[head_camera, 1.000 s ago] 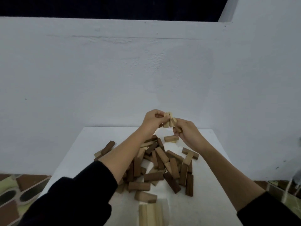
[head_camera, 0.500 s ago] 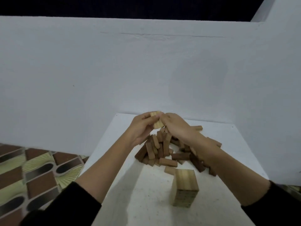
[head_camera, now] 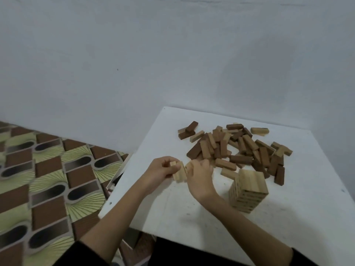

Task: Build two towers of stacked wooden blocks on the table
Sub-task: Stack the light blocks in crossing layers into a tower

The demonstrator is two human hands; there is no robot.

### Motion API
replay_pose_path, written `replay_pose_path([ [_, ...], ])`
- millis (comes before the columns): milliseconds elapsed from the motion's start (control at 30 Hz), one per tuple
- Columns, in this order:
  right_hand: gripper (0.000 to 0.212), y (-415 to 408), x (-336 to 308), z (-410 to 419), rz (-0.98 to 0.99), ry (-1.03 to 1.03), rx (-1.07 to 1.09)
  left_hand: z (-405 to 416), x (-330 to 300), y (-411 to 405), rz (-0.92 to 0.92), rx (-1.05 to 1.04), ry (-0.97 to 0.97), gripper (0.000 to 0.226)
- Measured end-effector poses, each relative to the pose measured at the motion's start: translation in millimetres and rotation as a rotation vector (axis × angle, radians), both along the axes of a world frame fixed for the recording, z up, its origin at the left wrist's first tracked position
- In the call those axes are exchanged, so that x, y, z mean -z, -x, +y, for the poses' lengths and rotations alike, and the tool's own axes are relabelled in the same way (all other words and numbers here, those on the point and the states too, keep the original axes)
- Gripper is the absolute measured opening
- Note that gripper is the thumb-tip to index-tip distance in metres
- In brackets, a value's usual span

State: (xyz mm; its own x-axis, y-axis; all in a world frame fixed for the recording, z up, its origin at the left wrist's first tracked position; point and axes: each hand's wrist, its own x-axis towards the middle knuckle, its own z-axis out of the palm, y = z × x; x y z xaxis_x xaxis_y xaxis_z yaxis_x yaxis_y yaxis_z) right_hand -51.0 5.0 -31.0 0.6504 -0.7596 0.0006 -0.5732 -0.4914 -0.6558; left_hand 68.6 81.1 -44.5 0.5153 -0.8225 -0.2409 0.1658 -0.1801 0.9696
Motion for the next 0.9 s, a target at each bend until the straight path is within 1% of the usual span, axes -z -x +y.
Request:
replay_pose_path([
  [67, 0.019, -1.0, 15.4, 0.2, 0.129, 0.048, 0.025, 1.0, 10.8, -1.6, -0.260, 0.034, -0.152, 0.012],
  [100, 0.019, -2.5, 20.6, -3.5, 0.126, 0.039, 0.055, 0.0, 14.4, -1.5, -0.380, 0.053, -0.200, 0.011],
  [133, 0.018, -4.1, 22.9, -5.3, 0.080, -0.014, 0.076, -1.1, 18.1, -1.2, -0.468, 0.064, -0.225, 0.011],
  [200, 0.012, -5.4, 26.3, -10.1, -0.067, -0.110, 0.132, -4.3, 21.3, 0.1, -0.584, 0.065, -0.241, 0.013],
  [233, 0.012, -5.0, 28.5, -11.5, -0.098, -0.130, 0.139, -5.6, 22.7, 0.5, -0.616, 0.056, -0.243, 0.015],
  [367, 0.017, 0.0, 32.0, -17.8, -0.053, -0.102, 0.063, -10.4, 25.9, -1.6, -0.754, 0.078, -0.275, 0.027],
  [433, 0.017, 4.0, 33.8, -18.5, -0.048, -0.089, 0.023, -11.2, 25.6, -5.0, -0.789, 0.089, -0.283, 0.031],
  [500, 0.017, 7.9, 34.1, -16.4, -0.063, -0.075, -0.009, -8.0, 23.6, -10.1, -0.785, 0.078, -0.260, 0.026],
  [533, 0.017, 9.6, 34.5, -14.7, -0.076, -0.069, -0.024, -5.0, 23.2, -12.7, -0.798, 0.094, -0.242, 0.027],
  [600, 0.019, 12.8, 36.7, -10.8, -0.119, -0.049, -0.046, 1.0, 24.3, -16.9, -0.840, 0.178, -0.207, 0.041],
  [667, 0.022, 14.5, 40.2, -7.6, -0.158, -0.041, -0.065, 4.8, 25.0, -17.1, -0.852, 0.262, -0.205, 0.050],
  [767, 0.034, 14.7, 42.8, -5.9, -0.202, -0.029, -0.134, 4.5, 29.4, -16.9, -0.871, 0.290, -0.209, 0.057],
  [833, 0.045, 14.0, 44.9, -6.9, -0.214, -0.011, -0.152, 4.6, 30.7, -17.6, -0.881, 0.285, -0.188, 0.061],
  [900, 0.050, 13.6, 47.9, -8.7, -0.214, 0.007, -0.161, 5.8, 32.8, -18.3, -0.884, 0.290, -0.169, 0.067],
])
